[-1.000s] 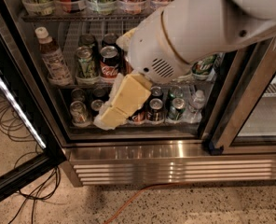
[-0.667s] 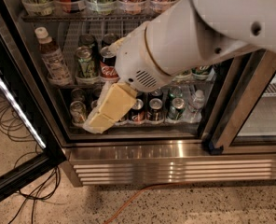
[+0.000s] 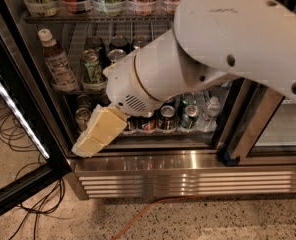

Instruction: Pick blue plastic bottle from middle shelf of fridge

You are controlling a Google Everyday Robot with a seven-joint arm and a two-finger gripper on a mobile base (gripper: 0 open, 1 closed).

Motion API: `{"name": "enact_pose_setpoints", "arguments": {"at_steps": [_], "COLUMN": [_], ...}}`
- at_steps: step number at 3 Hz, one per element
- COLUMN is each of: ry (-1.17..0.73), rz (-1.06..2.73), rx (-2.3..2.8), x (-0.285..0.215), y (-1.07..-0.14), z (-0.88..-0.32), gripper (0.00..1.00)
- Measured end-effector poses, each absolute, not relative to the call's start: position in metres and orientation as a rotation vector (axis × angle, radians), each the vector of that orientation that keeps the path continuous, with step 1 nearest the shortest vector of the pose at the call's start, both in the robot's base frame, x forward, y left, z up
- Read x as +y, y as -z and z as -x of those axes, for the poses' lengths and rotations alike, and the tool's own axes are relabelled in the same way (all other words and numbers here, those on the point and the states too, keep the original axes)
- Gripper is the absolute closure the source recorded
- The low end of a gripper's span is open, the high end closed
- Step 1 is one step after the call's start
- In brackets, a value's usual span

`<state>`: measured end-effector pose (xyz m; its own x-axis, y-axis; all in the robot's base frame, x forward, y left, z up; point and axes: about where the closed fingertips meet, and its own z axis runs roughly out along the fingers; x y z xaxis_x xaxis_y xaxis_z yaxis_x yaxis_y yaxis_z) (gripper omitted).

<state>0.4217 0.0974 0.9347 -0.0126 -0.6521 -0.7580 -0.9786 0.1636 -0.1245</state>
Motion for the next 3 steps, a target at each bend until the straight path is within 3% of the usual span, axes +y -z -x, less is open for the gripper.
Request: {"name": "enact_pose_setpoints", "arguments": {"at_steps": [3], "ry": [-0.628], "rz": [1.536], "rx": [1.643], "x": [0.133], "y": [-0.936], "z": [-0.434], "gripper": [0.0]}}
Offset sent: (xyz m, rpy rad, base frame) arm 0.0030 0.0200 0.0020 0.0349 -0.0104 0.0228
